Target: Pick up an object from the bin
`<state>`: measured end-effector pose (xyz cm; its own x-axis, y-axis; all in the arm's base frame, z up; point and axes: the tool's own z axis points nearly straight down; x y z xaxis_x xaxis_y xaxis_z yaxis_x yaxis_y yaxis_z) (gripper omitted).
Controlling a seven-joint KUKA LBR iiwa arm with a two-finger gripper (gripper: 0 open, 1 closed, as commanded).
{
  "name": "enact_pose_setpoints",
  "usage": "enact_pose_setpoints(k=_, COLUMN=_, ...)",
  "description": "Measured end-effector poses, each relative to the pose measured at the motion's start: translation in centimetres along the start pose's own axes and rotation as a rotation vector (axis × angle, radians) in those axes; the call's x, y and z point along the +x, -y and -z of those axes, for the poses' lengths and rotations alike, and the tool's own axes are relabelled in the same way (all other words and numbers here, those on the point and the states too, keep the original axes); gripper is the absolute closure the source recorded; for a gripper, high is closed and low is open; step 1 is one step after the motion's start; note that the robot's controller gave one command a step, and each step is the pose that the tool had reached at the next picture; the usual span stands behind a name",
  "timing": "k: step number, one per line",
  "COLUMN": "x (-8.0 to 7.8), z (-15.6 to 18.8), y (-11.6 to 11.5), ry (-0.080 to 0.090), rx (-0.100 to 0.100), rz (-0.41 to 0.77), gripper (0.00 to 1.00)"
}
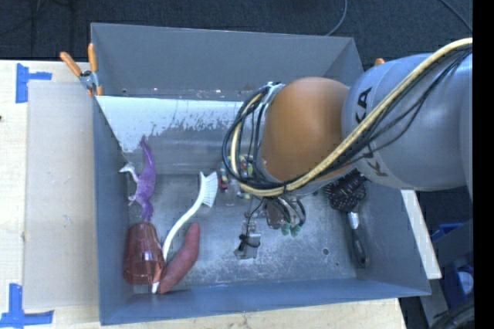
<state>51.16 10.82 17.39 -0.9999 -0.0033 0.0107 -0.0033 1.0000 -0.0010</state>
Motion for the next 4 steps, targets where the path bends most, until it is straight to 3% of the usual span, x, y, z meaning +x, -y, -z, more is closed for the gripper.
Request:
enact_pose_setpoints(k=1, x=-0.2, z=0.4, y=0.1, ry=0.008, rx=-0.001, rz=-0.005, gripper=0.00)
enact_pose_setpoints(k=2, x=0.1, z=-3.5, y=-2.5, ry=0.013, rx=0.000, rz=0.188, gripper=0.00)
enact_pose_setpoints(k=3, x=2.5, z=-6.6, y=-4.7, ry=0.003, rx=0.001, rz=0.574, gripper=0.00)
enact_pose_setpoints(k=4, x=1.3, z=-7.1, y=-6.4, ry=0.013, rx=0.001, rz=0.471, gripper=0.00)
